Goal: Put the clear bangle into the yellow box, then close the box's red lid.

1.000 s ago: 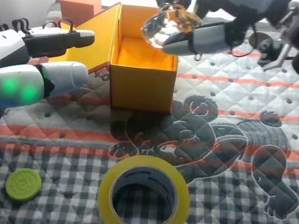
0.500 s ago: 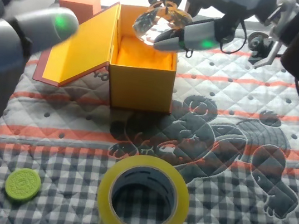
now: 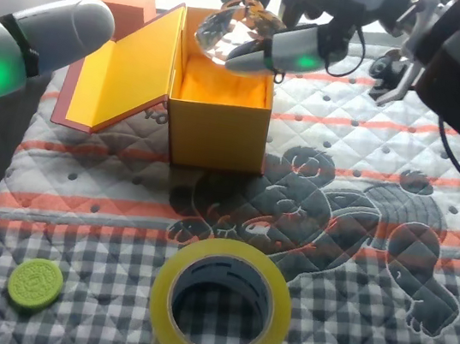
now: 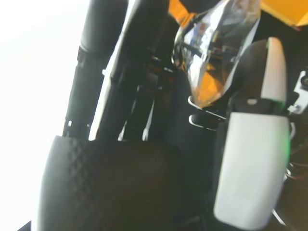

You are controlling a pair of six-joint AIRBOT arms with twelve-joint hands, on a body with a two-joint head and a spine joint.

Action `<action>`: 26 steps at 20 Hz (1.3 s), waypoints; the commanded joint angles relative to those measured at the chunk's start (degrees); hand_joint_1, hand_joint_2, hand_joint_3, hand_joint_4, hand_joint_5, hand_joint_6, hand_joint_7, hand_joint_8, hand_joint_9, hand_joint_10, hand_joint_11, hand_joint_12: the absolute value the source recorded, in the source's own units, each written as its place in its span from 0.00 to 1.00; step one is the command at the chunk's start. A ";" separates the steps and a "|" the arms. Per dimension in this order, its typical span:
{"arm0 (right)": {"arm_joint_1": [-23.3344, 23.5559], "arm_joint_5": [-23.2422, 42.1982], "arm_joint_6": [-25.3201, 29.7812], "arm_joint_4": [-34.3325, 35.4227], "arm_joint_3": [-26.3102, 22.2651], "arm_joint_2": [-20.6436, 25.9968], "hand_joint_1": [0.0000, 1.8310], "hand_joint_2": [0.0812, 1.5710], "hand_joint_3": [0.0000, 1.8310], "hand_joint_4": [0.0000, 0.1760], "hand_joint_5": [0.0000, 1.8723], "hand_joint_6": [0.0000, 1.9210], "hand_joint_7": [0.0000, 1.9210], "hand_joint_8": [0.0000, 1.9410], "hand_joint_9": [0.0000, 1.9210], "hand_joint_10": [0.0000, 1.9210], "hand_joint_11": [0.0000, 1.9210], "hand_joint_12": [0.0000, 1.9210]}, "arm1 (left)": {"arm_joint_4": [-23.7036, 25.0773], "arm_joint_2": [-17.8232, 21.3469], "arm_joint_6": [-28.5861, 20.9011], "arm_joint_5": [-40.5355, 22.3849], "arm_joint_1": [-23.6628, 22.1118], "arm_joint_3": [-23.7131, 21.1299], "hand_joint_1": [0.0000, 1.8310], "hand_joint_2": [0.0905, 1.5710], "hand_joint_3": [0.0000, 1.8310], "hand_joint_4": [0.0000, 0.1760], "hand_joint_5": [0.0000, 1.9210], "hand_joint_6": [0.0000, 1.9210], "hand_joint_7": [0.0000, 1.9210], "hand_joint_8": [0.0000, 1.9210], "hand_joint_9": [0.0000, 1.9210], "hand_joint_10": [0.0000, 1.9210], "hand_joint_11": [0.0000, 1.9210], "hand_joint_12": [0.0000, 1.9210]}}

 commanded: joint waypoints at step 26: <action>-3.77 14.07 -0.69 4.67 -5.49 10.09 0.32 0.60 0.00 0.17 0.19 0.00 0.23 0.00 0.26 0.04 0.02 0.78 | -0.60 -1.33 -6.76 -5.94 1.24 0.17 0.15 0.68 0.00 0.93 0.14 0.00 0.12 0.00 0.11 0.01 0.03 0.03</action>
